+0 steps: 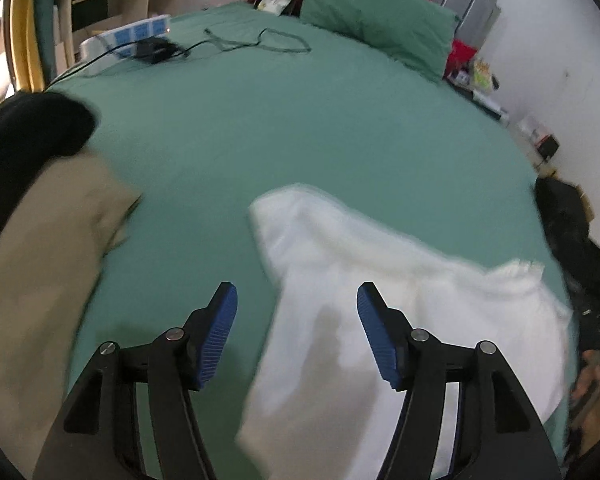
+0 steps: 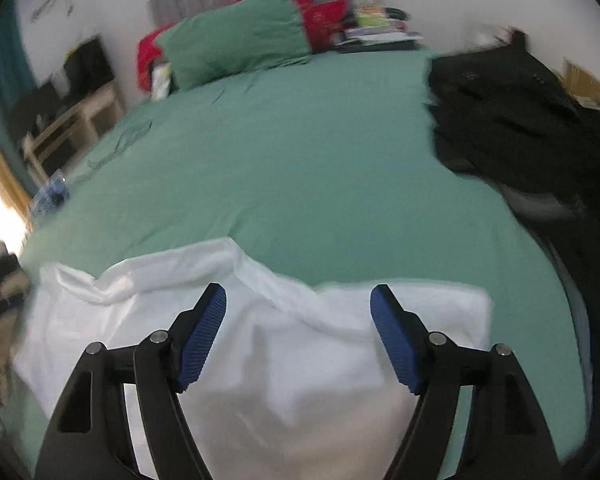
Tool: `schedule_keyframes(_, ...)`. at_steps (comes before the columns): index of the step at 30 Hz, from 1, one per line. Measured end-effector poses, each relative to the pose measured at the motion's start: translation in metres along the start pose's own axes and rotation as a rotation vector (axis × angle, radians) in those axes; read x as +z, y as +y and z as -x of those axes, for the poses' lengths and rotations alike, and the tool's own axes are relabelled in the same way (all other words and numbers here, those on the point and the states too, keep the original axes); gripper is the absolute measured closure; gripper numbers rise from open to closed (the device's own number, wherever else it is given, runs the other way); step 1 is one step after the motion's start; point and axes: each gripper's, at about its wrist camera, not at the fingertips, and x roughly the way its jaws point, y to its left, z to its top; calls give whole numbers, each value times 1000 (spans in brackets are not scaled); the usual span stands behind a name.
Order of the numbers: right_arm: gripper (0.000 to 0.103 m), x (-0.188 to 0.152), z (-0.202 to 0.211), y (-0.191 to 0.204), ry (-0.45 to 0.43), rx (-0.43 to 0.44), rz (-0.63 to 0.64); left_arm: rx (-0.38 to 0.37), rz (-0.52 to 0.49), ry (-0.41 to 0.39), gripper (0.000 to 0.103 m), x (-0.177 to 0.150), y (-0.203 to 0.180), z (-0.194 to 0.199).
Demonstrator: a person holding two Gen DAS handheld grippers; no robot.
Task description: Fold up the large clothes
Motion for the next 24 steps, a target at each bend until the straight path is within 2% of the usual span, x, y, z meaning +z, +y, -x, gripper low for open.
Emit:
schedule_keyframes(4, 28, -45, 28, -29, 26, 34, -131, 46, -15, 83, 36, -34, 10, -1)
schedule_keyframes(6, 29, -71, 30, -31, 84, 63, -136, 33, -38, 122, 36, -50, 11, -7)
schedule_keyframes(8, 48, -93, 27, -26, 148, 61, -98, 47, -99, 82, 36, -58, 8, -3)
schedule_keyframes(9, 53, -102, 28, -24, 155, 53, -75, 53, -112, 84, 36, -61, 7, -2)
schedule_keyframes(10, 72, -108, 33, -20, 136, 32, -33, 51, -115, 78, 45, -63, 8, -1)
schedule_keyframes(11, 88, -111, 35, -18, 148, 45, -27, 55, -118, 76, 76, -65, 9, 1)
schedule_keyframes(12, 90, -111, 38, -19, 149, 60, -45, 54, -117, 86, 91, -65, 9, 3)
schedule_keyframes(13, 91, -112, 43, -20, 149, 73, -65, 35, -103, 102, 96, -66, 11, 6)
schedule_keyframes(20, 93, -114, 86, -8, 108, 62, -49, 57, -110, 3, 98, -89, 7, 70)
schedule_keyframes(24, 93, -131, 101, -9, 134, 37, -21, 61, -120, 10, 98, -118, 6, 97)
